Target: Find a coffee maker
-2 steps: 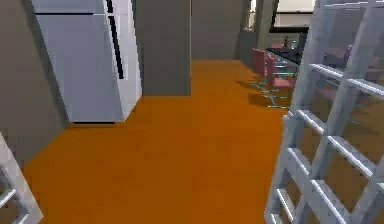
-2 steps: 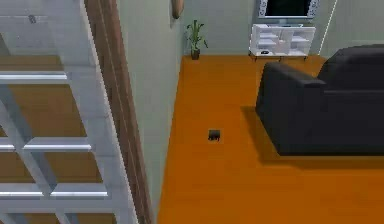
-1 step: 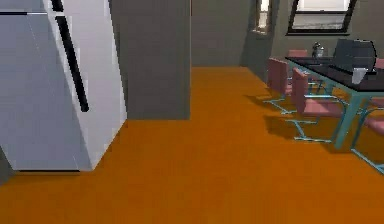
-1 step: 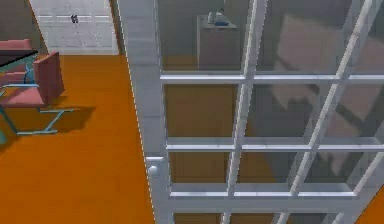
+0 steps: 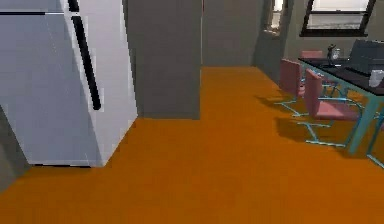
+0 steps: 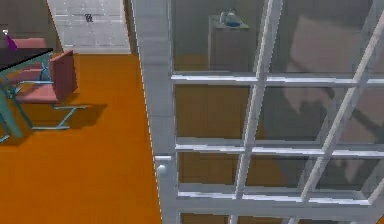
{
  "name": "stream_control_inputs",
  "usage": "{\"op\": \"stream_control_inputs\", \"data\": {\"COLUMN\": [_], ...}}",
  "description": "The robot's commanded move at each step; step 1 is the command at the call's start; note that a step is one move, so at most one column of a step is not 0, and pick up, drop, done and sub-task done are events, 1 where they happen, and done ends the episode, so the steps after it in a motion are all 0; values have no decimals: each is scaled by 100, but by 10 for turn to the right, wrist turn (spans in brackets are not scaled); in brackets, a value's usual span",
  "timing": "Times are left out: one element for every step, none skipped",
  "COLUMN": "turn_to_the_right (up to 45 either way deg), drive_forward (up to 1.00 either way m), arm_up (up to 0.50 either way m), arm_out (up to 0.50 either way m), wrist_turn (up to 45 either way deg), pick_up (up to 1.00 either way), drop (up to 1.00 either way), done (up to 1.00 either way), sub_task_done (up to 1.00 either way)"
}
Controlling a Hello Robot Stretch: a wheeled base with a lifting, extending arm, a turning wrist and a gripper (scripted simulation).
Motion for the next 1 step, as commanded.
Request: {"op": "stream_control_inputs", "data": {"turn_to_the_right": [0], "drive_forward": [30], "arm_up": [0], "arm_out": [0], "wrist_turn": [0], "pick_up": [0], "drop": [0], "done": [0], "sub_task_done": [0]}}
